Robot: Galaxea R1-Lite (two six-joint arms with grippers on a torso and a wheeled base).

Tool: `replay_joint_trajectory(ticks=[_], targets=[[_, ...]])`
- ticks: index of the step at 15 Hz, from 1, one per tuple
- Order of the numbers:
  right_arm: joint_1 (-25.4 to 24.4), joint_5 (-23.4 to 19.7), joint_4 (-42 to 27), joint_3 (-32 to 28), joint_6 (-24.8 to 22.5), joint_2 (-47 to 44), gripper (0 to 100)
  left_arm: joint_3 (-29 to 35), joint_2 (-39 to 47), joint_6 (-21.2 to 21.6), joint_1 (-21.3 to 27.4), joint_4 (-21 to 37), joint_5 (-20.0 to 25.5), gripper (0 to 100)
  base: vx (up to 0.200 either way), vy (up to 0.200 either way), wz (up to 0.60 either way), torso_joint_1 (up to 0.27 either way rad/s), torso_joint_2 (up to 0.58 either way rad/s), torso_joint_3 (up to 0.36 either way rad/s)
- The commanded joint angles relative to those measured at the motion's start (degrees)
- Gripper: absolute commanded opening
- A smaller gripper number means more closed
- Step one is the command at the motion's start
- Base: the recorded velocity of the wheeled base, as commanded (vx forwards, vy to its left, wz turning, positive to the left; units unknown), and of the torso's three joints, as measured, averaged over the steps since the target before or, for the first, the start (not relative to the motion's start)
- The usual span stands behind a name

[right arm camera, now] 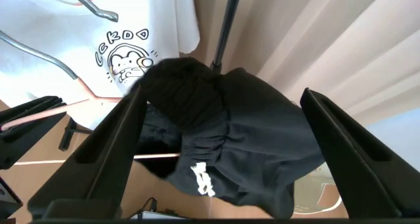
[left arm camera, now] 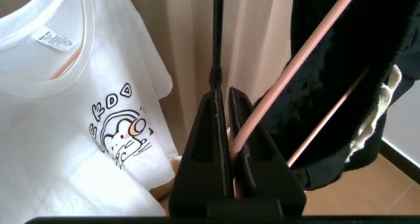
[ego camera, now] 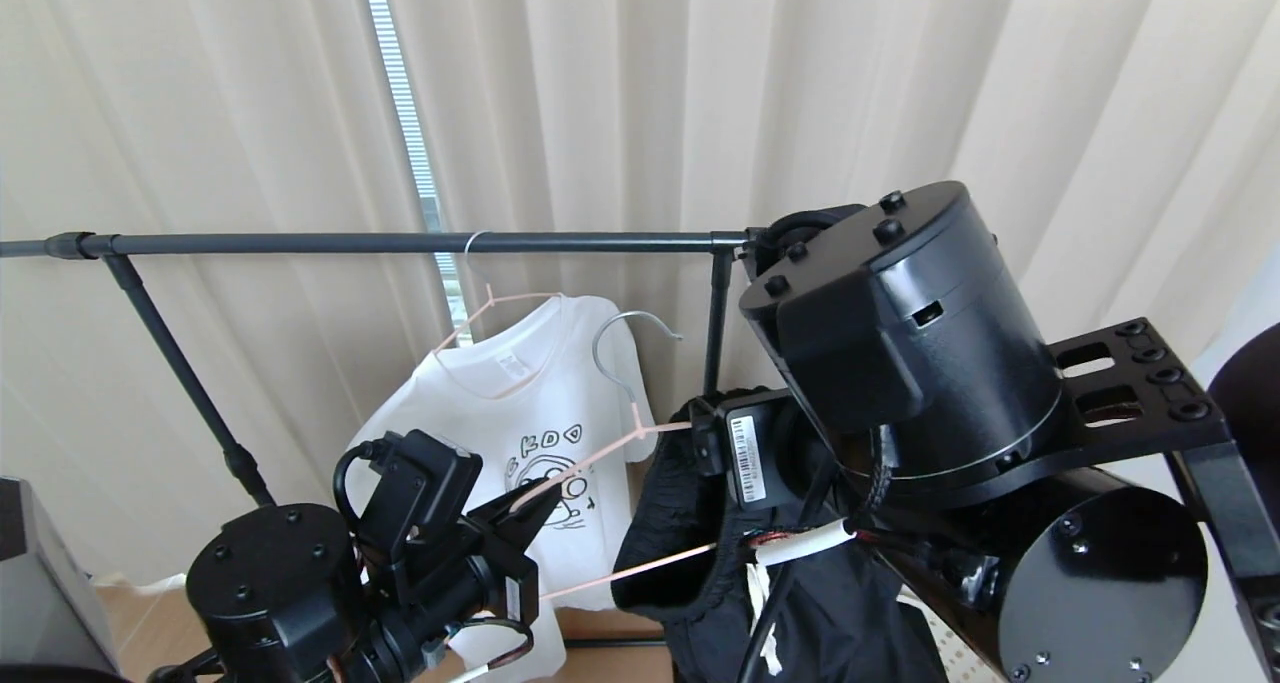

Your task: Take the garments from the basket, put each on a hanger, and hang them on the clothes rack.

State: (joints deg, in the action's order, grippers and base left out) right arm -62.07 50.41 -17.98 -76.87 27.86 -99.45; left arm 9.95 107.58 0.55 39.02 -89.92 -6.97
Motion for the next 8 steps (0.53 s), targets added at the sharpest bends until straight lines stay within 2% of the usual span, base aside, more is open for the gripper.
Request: replay_joint_trajectory(ticks=[1, 3, 4, 6, 8], targets=[[-0.2, -0.1, -0.1, 0.6, 0.0, 1.5, 100, -0.1, 0.0, -0.5, 0.0, -0.1, 0.2, 0, 0.0, 0.0, 0.0, 0.0, 0.0, 0.0], [-1.3, -0.9, -0.7, 1.8, 0.1, 3.1, 100, -0.2, -0.2, -1.2, 0.0, -0.1, 0.3, 0, 0.0, 0.0, 0.0, 0.0, 0.0, 0.0], [-1.3, -3.1, -1.0, 3.0, -0.5, 5.1, 100, -0.3, -0.2, -1.2, 0.0, -0.1, 0.5, 0, 0.0, 0.0, 0.0, 0.0, 0.0, 0.0], [-0.4, -7.8, -0.9, 5.8, -7.1, 11.4, 100, -0.6, -0.2, -1.3, 0.0, -0.1, 1.2, 0, 0.0, 0.0, 0.0, 0.0, 0.0, 0.0], [3.7, -18.1, -0.9, 8.2, -16.9, 17.9, 100, -1.7, -0.8, -1.3, 0.0, -0.1, 3.5, 0, 0.0, 0.0, 0.0, 0.0, 0.0, 0.0]])
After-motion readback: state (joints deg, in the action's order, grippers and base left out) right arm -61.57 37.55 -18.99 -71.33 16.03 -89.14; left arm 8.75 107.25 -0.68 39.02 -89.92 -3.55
